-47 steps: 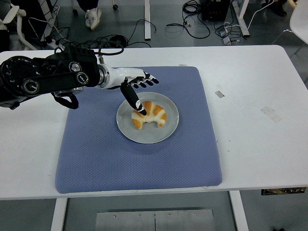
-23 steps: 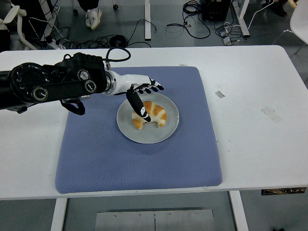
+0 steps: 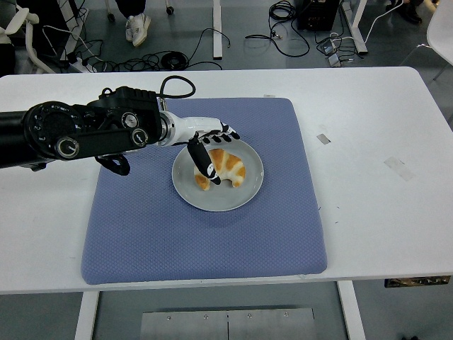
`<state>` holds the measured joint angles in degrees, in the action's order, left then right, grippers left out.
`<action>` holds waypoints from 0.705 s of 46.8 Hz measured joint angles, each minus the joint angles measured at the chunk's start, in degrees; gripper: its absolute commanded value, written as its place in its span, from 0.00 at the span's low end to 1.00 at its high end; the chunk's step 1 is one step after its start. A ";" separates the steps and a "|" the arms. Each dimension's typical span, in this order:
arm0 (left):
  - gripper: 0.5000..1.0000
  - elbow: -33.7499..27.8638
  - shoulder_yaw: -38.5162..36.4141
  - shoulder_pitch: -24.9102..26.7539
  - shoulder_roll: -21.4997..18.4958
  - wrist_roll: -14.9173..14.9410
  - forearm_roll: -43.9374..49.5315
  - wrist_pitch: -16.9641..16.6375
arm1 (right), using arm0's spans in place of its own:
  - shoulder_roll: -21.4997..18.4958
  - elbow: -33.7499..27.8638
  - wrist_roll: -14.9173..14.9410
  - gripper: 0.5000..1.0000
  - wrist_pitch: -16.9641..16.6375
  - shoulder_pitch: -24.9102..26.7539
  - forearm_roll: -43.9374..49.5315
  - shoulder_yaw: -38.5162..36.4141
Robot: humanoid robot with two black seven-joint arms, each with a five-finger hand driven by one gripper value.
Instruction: Place the bread on the table
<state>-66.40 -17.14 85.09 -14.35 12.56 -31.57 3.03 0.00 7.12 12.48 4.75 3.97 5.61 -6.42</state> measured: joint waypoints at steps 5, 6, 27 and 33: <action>0.80 0.00 0.00 -0.16 0.02 0.25 -0.28 -0.04 | 0.00 0.00 0.00 1.00 0.00 -0.01 0.00 0.00; 0.80 0.00 0.00 -0.17 0.02 0.30 -0.30 -0.04 | 0.00 0.00 0.00 1.00 0.00 -0.02 0.00 0.00; 0.39 0.02 -0.05 -0.04 0.02 2.98 -0.25 0.12 | 0.00 0.03 0.00 1.00 0.00 -0.02 0.00 0.00; 0.39 -0.03 -0.08 -0.08 0.02 2.99 -0.25 0.29 | 0.00 0.01 0.00 1.00 0.00 -0.01 0.00 0.00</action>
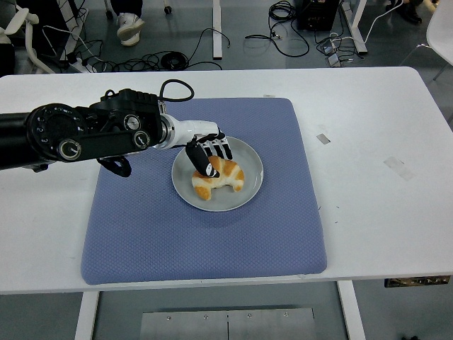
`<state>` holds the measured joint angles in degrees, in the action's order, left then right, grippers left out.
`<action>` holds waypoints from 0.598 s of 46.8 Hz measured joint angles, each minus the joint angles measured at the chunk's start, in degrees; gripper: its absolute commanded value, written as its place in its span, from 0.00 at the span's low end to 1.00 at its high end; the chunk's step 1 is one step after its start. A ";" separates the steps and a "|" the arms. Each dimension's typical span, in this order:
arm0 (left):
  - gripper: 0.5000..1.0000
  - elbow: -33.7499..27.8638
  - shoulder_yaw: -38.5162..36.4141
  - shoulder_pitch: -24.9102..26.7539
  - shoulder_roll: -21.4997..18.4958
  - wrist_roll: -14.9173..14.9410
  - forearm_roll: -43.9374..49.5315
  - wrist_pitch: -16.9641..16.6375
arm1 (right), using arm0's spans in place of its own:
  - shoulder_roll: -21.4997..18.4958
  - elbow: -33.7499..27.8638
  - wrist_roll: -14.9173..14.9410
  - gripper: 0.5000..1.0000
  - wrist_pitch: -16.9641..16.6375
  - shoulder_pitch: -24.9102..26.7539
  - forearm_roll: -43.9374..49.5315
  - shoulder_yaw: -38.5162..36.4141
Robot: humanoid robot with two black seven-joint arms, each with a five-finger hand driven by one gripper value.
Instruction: Place the bread on the table
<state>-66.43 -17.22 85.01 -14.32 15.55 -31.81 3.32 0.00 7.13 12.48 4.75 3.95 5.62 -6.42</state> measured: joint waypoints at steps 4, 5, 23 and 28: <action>0.39 -0.02 0.00 0.00 0.00 0.02 0.00 0.09 | 0.00 -0.01 0.00 1.00 0.00 0.00 0.00 0.00; 0.38 -0.02 -0.01 0.00 0.00 0.07 0.00 0.10 | 0.00 -0.01 0.00 1.00 0.00 0.00 0.01 0.00; 0.00 -0.03 -0.59 0.27 -0.09 2.09 0.00 0.37 | 0.00 -0.02 0.00 1.00 0.00 0.00 0.02 0.00; 0.00 -0.03 -0.62 0.27 -0.18 2.55 0.02 0.88 | 0.00 -0.01 0.00 1.00 0.00 0.00 0.02 0.00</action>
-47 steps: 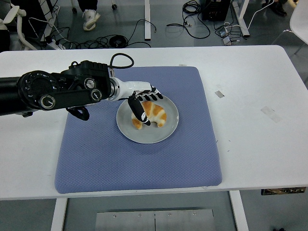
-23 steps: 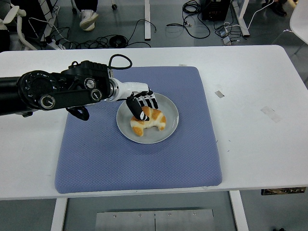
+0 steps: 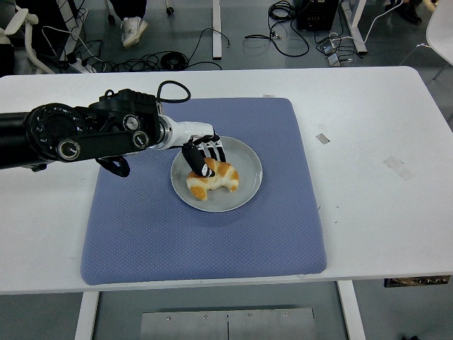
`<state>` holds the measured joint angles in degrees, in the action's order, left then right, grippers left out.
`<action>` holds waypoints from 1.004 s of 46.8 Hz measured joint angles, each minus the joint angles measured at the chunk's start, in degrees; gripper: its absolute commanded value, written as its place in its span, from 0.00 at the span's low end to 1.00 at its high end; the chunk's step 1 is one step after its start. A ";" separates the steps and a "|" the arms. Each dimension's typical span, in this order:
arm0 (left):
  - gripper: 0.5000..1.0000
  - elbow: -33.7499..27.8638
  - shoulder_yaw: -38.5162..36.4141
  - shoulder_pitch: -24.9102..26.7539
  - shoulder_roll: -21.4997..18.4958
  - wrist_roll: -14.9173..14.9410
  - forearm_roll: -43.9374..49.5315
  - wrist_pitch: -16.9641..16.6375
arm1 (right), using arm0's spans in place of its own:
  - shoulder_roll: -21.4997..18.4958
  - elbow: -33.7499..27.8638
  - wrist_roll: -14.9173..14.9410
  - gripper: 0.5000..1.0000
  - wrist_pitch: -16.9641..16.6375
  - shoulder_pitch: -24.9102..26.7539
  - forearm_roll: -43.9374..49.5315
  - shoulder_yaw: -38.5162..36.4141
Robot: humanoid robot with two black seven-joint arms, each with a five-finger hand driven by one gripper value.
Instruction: Place the bread on the table
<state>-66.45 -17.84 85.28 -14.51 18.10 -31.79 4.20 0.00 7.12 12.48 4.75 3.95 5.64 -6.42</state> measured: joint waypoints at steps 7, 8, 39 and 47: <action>0.00 0.00 -0.01 0.26 -0.17 0.53 0.06 0.47 | 0.00 0.00 0.00 1.00 0.00 0.00 0.00 0.00; 0.00 0.00 0.00 0.31 -0.23 0.53 0.06 0.57 | 0.00 0.00 0.00 1.00 0.00 0.00 0.00 0.00; 0.00 5.08 4.73 1.50 -5.89 2.08 -0.19 1.90 | 0.00 0.00 0.00 1.00 0.00 0.00 -0.02 0.00; 0.00 7.03 5.35 0.92 -7.49 1.39 -1.32 3.78 | 0.00 -0.01 0.00 1.00 0.00 0.00 -0.02 0.00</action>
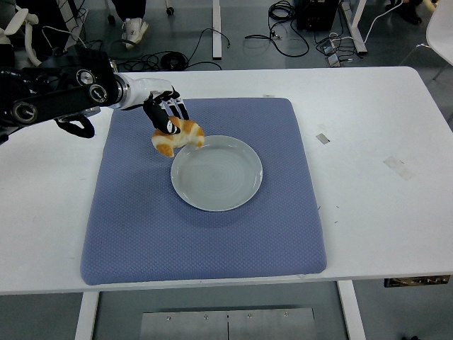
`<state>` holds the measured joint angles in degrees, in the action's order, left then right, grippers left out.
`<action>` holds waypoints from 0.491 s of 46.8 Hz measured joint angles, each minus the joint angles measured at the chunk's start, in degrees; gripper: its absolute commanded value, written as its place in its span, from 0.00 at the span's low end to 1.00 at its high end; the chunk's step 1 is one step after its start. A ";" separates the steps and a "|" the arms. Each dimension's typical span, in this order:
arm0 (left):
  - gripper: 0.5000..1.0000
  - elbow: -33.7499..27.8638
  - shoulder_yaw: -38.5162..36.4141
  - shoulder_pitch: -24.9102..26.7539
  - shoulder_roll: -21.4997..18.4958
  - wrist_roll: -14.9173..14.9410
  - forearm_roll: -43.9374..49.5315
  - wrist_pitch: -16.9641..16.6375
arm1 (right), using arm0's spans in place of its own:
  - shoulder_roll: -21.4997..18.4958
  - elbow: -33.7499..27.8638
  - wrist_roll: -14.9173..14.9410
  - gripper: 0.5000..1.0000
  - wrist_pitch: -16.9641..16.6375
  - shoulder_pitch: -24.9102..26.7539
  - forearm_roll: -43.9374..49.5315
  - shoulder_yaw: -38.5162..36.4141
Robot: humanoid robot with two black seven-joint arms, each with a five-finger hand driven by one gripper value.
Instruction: Place the bread on the table
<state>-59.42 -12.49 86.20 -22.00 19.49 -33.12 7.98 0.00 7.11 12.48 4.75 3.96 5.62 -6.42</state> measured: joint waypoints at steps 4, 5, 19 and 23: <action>0.00 0.75 1.10 -0.88 -0.14 -0.22 -1.04 0.71 | 0.00 0.00 0.00 1.00 0.00 0.00 0.00 0.00; 0.00 0.91 1.21 -1.12 -0.14 -0.26 -1.15 0.90 | 0.00 0.00 0.01 1.00 0.00 0.00 0.00 0.00; 0.00 7.37 1.70 -2.67 -0.29 -4.39 -1.27 6.09 | 0.00 0.00 0.01 1.00 0.00 0.00 0.02 0.00; 0.00 9.57 1.74 -3.19 -0.19 -6.03 -1.27 7.87 | 0.00 0.00 0.01 1.00 0.00 0.00 0.02 0.00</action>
<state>-49.85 -10.75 83.00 -22.19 13.46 -34.39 15.85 0.00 7.12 12.49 4.75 3.95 5.64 -6.42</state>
